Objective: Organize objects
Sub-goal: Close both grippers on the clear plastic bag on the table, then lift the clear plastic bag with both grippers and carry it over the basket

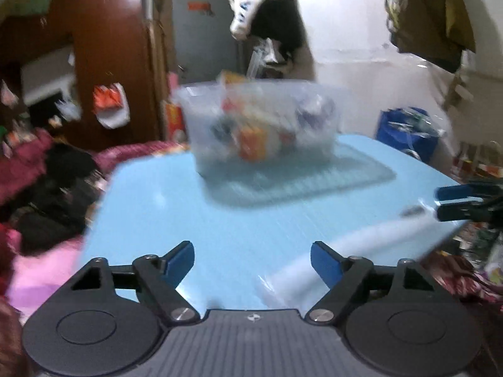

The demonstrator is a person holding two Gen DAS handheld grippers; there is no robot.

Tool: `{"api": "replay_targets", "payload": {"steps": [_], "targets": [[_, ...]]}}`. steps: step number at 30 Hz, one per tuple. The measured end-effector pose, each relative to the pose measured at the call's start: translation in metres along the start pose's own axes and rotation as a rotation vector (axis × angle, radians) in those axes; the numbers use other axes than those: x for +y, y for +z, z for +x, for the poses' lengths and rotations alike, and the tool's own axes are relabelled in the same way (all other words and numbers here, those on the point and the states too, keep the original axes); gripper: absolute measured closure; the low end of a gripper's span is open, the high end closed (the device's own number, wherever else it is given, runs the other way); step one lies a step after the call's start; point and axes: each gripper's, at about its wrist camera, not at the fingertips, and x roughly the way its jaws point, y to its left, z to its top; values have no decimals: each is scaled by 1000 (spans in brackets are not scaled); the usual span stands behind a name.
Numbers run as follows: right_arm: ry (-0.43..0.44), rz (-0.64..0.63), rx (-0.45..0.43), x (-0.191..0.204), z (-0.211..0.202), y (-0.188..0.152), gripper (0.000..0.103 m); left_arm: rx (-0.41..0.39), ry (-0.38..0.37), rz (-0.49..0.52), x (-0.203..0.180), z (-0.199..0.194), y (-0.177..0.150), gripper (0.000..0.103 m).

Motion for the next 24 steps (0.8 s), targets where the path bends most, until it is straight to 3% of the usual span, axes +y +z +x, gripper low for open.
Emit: {"api": "replay_targets", "payload": {"steps": [3, 8, 10, 15, 24], "targets": [[14, -43, 45, 4, 10, -4, 33, 4, -33, 0, -3, 8, -15, 26], [10, -142, 34, 20, 9, -9, 51, -49, -33, 85, -25, 14, -20, 30], [21, -165, 29, 22, 11, -9, 65, -66, -39, 94, -29, 16, -19, 43], [39, -151, 22, 18, 12, -11, 73, -106, -37, 117, -36, 19, -19, 59], [26, -184, -17, 21, 6, -13, 81, -138, -57, 113, -37, 15, -18, 77]]}}
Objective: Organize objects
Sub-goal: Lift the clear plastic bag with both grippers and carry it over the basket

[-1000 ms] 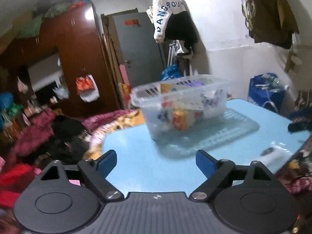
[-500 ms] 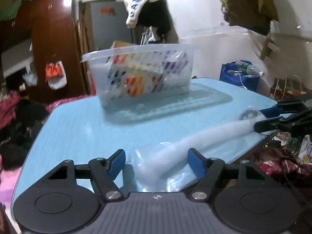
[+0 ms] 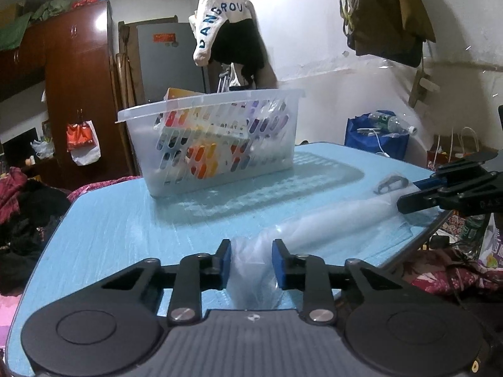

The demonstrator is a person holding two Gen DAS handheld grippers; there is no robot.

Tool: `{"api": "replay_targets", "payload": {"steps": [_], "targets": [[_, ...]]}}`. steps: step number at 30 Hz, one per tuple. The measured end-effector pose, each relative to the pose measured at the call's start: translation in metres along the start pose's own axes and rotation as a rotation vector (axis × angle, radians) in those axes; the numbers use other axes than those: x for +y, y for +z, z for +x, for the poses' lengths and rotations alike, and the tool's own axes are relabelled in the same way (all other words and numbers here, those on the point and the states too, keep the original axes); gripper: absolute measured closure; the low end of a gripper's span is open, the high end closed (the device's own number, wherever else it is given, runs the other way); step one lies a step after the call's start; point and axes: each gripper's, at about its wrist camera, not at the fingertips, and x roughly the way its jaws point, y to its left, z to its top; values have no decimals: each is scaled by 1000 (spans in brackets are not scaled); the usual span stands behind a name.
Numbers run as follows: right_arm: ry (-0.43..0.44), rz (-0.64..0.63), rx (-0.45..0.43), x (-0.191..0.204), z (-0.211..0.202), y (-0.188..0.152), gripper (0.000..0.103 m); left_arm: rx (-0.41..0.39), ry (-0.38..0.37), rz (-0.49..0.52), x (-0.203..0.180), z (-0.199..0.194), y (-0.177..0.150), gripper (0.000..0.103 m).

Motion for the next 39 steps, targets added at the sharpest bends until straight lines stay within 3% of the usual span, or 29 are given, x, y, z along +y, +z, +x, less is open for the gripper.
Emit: {"api": "replay_targets", "payload": {"steps": [4, 9, 17, 23, 28, 32, 33, 34, 35, 37, 38, 39], "targets": [[-10, -7, -20, -2, -3, 4, 83, -27, -1, -14, 3, -3, 10, 81], [-14, -23, -78, -7, -9, 31, 84, -106, 18, -2, 13, -7, 48, 81], [-31, -75, -217, -22, -2, 118, 84, -209, 83, 6, 50, 17, 158, 81], [-47, -51, -224, -49, 52, 184, 85, -138, 131, -44, 81, 83, 217, 81], [-62, 0, -161, -69, 100, 201, 85, -50, 171, -49, 91, 126, 223, 81], [-63, 0, -122, -71, 123, 200, 85, -21, 179, -92, 101, 139, 221, 81], [-66, 5, -116, -72, 126, 199, 85, 1, 170, -99, 104, 144, 219, 79], [-78, 12, -108, -75, 131, 199, 84, 28, 166, -93, 105, 151, 216, 71], [-83, 19, -98, -77, 134, 198, 82, 56, 174, -70, 105, 157, 212, 63], [-106, 31, -61, -82, 139, 192, 51, 73, 205, -47, 105, 159, 205, 36], [-131, 31, -51, -84, 138, 188, 42, 60, 206, -51, 106, 155, 202, 33], [-163, 26, -48, -85, 137, 185, 25, 44, 200, -64, 107, 151, 202, 28]]}}
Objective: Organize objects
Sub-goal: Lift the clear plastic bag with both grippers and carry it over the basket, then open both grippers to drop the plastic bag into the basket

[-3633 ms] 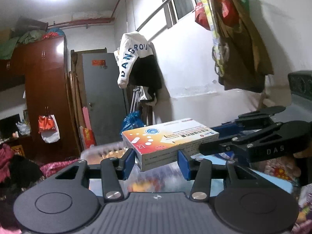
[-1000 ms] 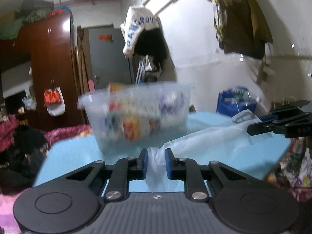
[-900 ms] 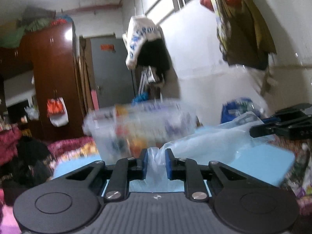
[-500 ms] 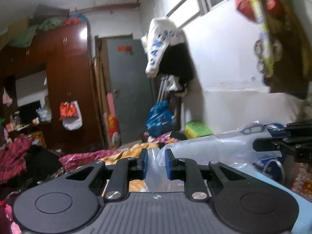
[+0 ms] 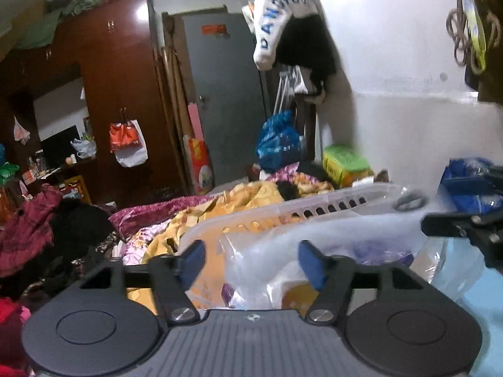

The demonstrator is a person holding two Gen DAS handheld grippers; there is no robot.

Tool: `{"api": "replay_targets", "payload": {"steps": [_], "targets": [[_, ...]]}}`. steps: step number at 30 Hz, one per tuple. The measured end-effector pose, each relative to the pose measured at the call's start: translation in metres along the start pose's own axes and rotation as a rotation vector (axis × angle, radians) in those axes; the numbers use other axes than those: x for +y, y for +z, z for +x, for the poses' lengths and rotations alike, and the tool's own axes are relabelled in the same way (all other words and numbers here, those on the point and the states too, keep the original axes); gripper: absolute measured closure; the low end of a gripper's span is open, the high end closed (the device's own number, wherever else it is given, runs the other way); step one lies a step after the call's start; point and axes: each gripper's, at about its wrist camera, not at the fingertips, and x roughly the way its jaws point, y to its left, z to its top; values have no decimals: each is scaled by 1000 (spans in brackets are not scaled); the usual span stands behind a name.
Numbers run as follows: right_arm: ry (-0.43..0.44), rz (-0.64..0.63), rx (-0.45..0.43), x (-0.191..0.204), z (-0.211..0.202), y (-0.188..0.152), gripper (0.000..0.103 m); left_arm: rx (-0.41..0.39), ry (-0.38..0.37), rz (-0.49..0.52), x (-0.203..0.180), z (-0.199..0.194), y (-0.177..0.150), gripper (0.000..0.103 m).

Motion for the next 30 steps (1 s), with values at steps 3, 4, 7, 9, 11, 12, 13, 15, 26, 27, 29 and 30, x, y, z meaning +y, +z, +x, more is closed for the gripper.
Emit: {"api": "replay_targets", "payload": {"steps": [3, 4, 7, 9, 11, 12, 13, 15, 26, 27, 29, 30], "targets": [[-23, 26, -35, -6, -12, -7, 1, -61, -27, -39, 2, -20, -3, 15], [-14, 42, -45, -8, -16, -7, 0, -77, -33, -42, 1, -29, -4, 12], [8, 54, -50, -7, -23, -4, 0, -89, -45, -57, -4, -46, -10, 5], [1, 46, -32, -4, -25, -1, 0, -94, -74, -49, -7, -56, -15, 5], [-1, 37, -11, 1, -30, 0, 0, -94, -87, -49, -5, -69, -21, 5], [1, 23, -9, 2, -31, 1, 0, -94, -89, -45, -6, -74, -23, 5], [2, 2, -16, 6, -38, -1, 0, -92, -88, -43, -5, -81, -26, 5], [7, -15, -26, 7, -46, -2, 0, -101, -91, -44, -3, -93, -30, 5], [-31, 37, 10, 16, -97, -21, 0, -111, -66, -56, -16, -163, -61, 5], [-18, 54, 10, 15, -100, -23, 0, -110, -72, -52, -19, -166, -66, 5], [-7, 71, 11, 16, -101, -25, 0, -107, -86, -50, -25, -166, -69, 5], [-10, 72, 17, 17, -100, -25, 0, -100, -85, -54, -26, -165, -70, 5]]}}
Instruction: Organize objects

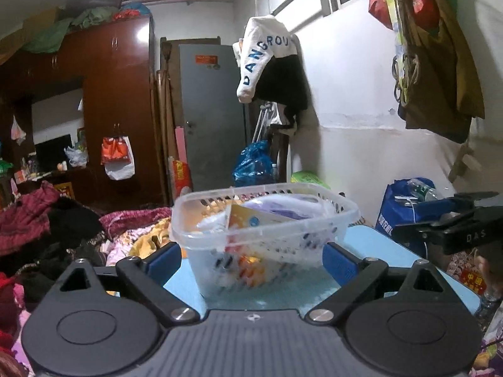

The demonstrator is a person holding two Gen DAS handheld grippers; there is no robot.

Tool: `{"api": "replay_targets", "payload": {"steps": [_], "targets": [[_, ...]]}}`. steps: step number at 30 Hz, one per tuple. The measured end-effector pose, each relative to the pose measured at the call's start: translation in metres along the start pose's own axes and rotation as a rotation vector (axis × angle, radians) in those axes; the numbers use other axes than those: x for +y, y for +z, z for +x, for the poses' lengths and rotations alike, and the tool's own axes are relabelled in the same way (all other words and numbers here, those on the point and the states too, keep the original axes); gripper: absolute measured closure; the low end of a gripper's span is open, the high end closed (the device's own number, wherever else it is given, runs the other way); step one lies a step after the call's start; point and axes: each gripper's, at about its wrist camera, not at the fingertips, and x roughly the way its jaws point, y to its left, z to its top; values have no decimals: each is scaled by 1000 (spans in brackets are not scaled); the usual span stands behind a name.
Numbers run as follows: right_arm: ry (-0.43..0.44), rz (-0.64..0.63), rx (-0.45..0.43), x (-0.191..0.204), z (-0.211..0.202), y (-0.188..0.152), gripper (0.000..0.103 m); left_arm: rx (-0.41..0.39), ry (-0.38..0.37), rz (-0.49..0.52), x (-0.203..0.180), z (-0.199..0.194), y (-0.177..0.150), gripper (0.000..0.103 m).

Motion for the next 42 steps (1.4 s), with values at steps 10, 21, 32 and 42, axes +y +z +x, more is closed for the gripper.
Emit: {"api": "replay_targets", "payload": {"steps": [10, 21, 32, 42], "targets": [[-11, -7, -1, 11, 2, -9, 0, 42, 0, -28, -6, 25, -5, 5], [-33, -7, 2, 12, 6, -11, 0, 45, 55, -40, 0, 35, -6, 5], [-39, -4, -1, 16, 7, -9, 0, 48, 40, -32, -3, 42, -3, 5], [-45, 1, 6, 18, 11, -6, 0, 55, 35, -49, -1, 48, -1, 5]]}}
